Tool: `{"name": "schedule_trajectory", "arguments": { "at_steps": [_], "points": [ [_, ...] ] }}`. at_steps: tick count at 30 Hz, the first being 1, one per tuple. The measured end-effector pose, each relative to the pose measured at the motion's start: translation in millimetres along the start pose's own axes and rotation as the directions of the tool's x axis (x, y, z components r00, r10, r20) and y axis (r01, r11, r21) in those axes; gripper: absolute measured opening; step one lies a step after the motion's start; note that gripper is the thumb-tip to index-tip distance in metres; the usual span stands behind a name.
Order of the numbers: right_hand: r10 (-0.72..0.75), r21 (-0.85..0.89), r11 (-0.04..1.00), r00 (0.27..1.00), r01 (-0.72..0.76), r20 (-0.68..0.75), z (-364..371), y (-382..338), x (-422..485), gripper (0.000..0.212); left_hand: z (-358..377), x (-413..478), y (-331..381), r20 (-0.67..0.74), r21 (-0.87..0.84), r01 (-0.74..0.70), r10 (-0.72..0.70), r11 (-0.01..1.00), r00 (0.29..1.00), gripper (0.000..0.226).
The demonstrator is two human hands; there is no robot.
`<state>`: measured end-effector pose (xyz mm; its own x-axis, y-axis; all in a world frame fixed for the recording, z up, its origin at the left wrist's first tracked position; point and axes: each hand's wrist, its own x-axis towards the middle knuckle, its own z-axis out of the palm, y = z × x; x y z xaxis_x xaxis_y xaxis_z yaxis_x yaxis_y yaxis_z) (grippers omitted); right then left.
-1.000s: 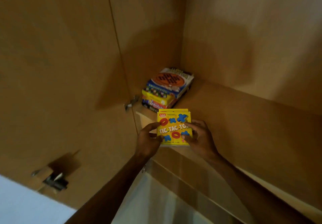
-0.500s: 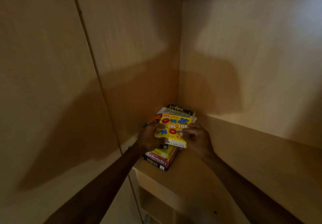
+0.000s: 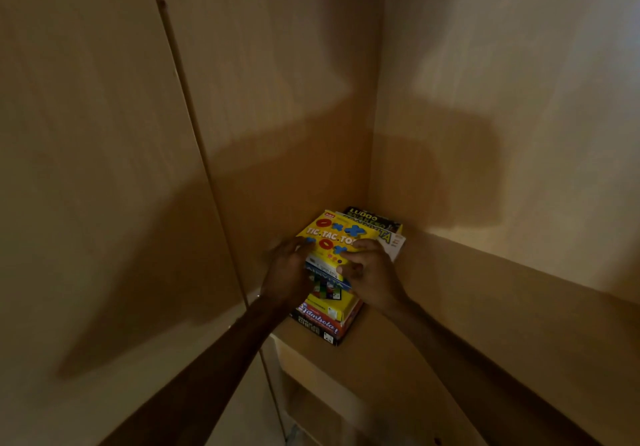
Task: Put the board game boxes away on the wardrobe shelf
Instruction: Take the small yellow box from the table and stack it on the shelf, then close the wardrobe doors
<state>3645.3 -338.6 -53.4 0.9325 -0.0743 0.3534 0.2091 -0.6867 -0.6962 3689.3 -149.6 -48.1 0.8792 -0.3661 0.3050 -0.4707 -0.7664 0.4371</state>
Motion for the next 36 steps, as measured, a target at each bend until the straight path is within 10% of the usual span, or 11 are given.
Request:
{"name": "schedule_trajectory", "arguments": {
  "at_steps": [16,36],
  "points": [
    [-0.051,0.137,0.988,0.993,0.066,-0.11,-14,-5,-39,0.027,-4,-43,15,-0.04,-0.254,0.1,-0.114,0.962,0.993,0.042],
    [0.375,0.36,0.841,0.915,-0.404,0.149,-33,-67,-332,0.019,-8,-341,104,0.105,-0.557,0.391,-0.405,0.732,0.908,0.031]
  ]
}}
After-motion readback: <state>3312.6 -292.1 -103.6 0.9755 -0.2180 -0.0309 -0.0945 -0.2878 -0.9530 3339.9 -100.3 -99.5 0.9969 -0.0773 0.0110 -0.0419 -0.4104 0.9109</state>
